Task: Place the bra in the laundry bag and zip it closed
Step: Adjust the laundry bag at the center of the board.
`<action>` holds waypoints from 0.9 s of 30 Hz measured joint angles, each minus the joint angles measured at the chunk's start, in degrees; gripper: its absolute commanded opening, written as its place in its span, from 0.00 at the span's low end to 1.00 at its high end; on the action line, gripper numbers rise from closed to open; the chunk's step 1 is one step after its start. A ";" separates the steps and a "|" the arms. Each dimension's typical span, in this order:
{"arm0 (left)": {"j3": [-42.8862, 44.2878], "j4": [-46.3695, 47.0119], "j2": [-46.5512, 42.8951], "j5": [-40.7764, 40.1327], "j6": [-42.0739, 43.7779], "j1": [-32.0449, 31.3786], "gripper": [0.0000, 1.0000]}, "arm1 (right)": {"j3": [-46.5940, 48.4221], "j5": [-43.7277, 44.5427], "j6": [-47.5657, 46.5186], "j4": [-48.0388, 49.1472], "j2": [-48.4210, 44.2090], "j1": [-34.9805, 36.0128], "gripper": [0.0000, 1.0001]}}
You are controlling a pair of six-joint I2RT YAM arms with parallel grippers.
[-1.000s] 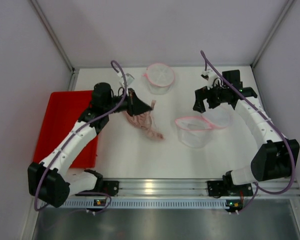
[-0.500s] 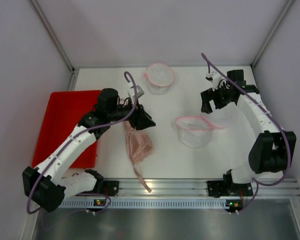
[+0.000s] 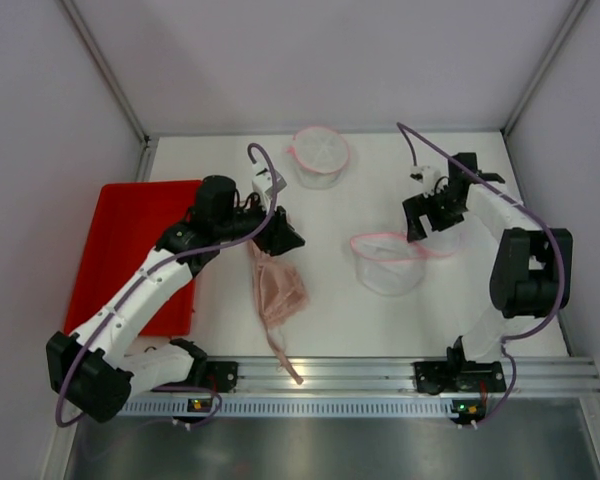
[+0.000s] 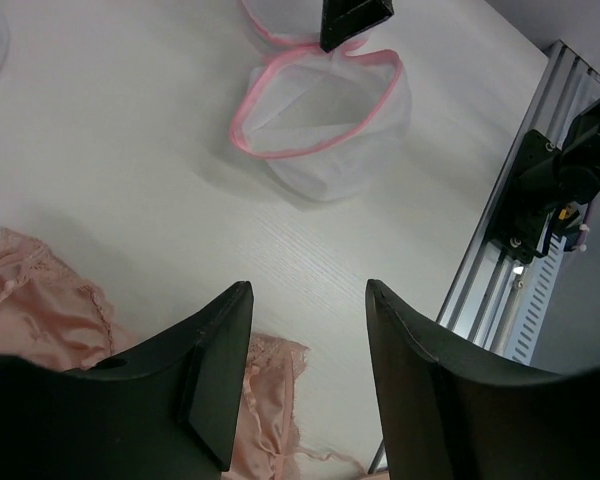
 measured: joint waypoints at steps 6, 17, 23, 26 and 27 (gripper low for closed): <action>-0.02 -0.26 0.20 -1.22 -0.02 0.76 0.55 | -3.02 0.35 -0.17 0.39 2.99 0.79 0.92; -0.61 -0.31 0.24 -4.07 0.13 1.92 0.55 | -7.19 1.79 -0.02 4.50 3.72 1.88 0.00; -0.63 -0.33 0.85 -6.01 0.15 3.78 0.56 | -7.32 6.54 -1.14 8.07 1.05 1.11 0.00; -0.63 -0.33 1.84 -7.19 0.15 5.57 0.59 | -6.91 8.59 -2.56 9.73 -0.57 -0.20 0.00; -0.63 -0.31 2.34 -7.63 0.13 6.47 0.59 | -6.32 9.33 -3.45 10.05 -0.94 -1.11 0.00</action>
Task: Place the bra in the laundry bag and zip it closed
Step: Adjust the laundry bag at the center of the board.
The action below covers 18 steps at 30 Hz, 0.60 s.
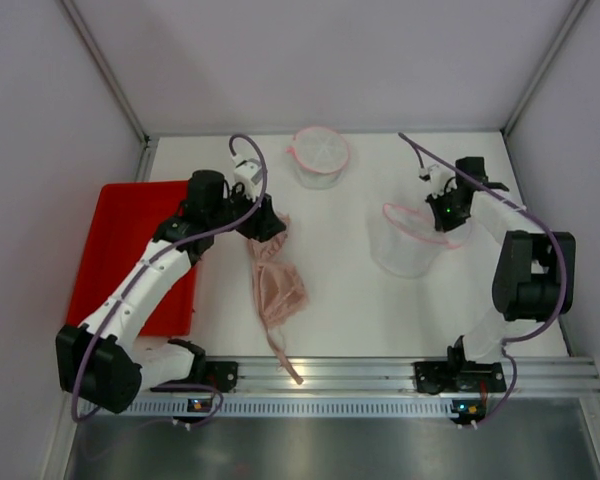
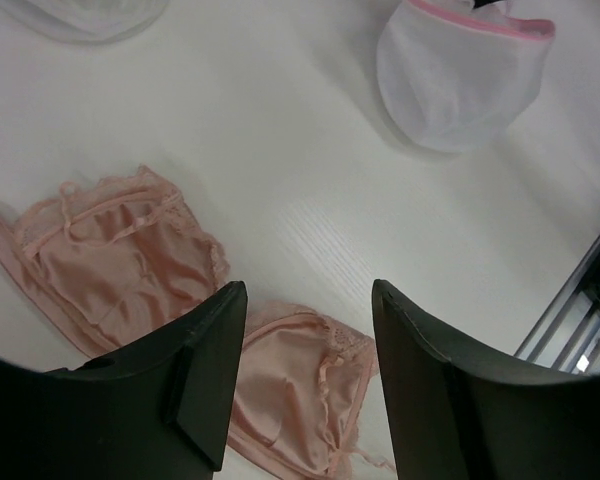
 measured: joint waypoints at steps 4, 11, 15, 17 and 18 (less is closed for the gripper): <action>0.02 0.00 2.60 -0.33 -0.46 4.63 0.59 | 2.21 2.51 -3.23 2.27 -0.83 -3.17 0.00; 0.39 -0.04 9.09 -0.83 -1.42 12.74 0.59 | 3.50 6.05 -10.05 7.13 -2.14 -4.31 0.50; 2.95 -0.35 13.25 -3.08 -1.09 13.27 0.57 | 6.64 6.71 -11.78 7.08 -2.12 -4.31 0.73; 5.05 -0.17 15.74 -4.59 -0.83 13.31 0.55 | 8.63 6.99 -11.98 7.10 -2.14 -4.31 0.82; 5.95 -0.37 16.79 -5.22 -0.59 13.31 0.54 | 9.44 7.06 -11.82 7.10 -2.14 -4.31 0.84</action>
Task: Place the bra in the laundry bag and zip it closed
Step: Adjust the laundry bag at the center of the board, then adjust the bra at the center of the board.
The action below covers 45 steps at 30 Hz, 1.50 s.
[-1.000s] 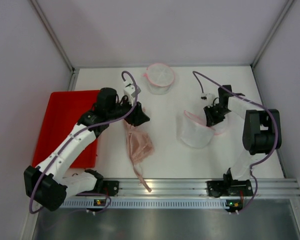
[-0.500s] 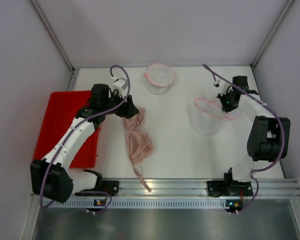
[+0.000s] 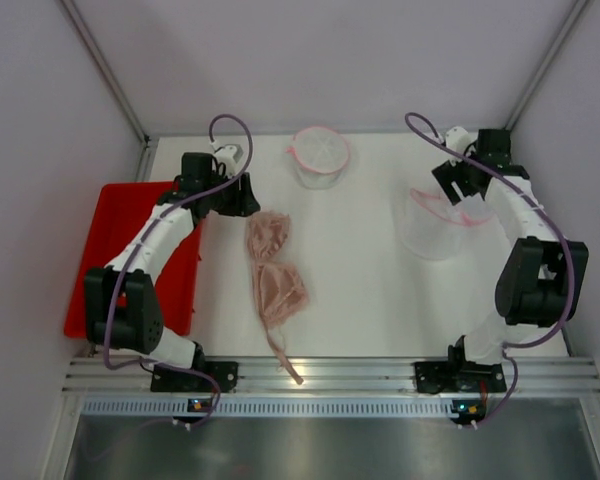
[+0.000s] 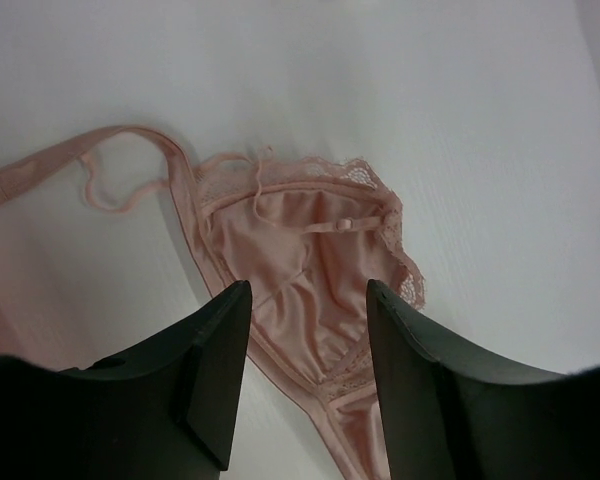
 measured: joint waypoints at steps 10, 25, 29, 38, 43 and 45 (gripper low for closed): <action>0.50 0.04 2.10 -0.57 5.49 0.20 0.52 | 10.38 -5.62 6.16 -6.84 -4.11 0.26 0.96; -2.25 0.66 16.74 -1.38 4.44 -12.22 0.42 | 6.64 -27.45 25.81 -10.21 -9.97 3.21 0.96; 1.64 0.96 21.42 -0.20 2.56 -18.60 0.42 | 6.12 -28.63 26.95 -10.32 -9.97 3.23 0.96; 9.11 2.16 25.46 4.92 -2.91 -25.51 0.52 | 4.33 -30.73 28.35 -10.34 -10.38 3.23 0.93; 9.16 -1.18 15.30 8.31 2.45 -23.85 0.57 | 3.45 -32.22 28.85 -10.32 -10.38 3.98 0.92; 9.16 -4.22 8.02 10.78 8.96 -23.19 0.58 | 2.91 -32.54 29.22 -10.29 -10.38 5.53 0.91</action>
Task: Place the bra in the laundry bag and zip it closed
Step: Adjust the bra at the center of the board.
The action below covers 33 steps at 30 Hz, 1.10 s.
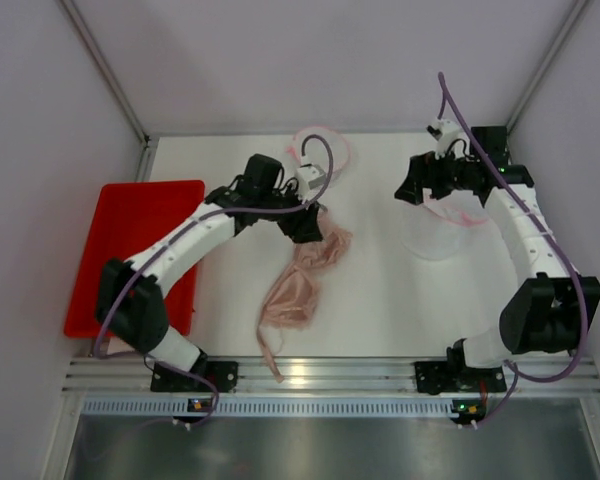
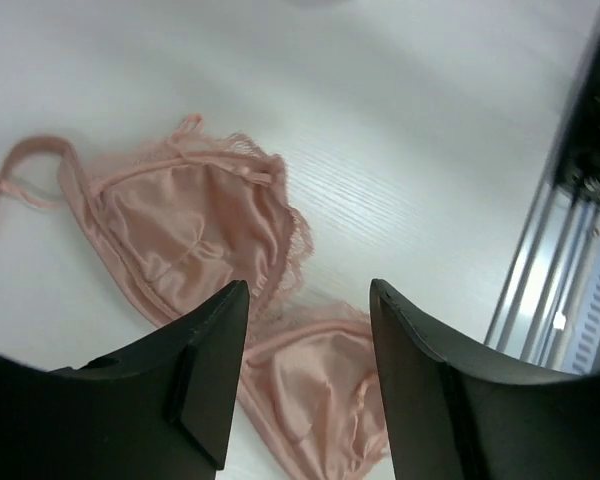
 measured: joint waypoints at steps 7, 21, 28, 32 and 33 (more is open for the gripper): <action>-5.64 -17.84 -23.43 7.52 30.25 0.46 0.59 | -1.29 -0.22 0.48 0.22 0.15 7.04 0.91; -28.26 -38.23 -28.65 -3.26 64.35 -21.51 0.56 | -1.27 2.62 0.57 -0.26 3.34 8.85 0.91; -28.26 -36.24 -21.22 -4.37 67.80 -26.38 0.54 | -1.27 3.06 0.55 -0.48 4.20 8.85 0.92; -29.35 -32.33 -18.27 -5.68 68.50 -28.85 0.47 | -1.27 3.21 0.44 -0.52 4.44 8.85 0.92; -30.01 -31.43 -17.84 -6.19 68.78 -29.35 0.45 | -1.25 3.32 0.42 -0.52 4.46 8.85 0.92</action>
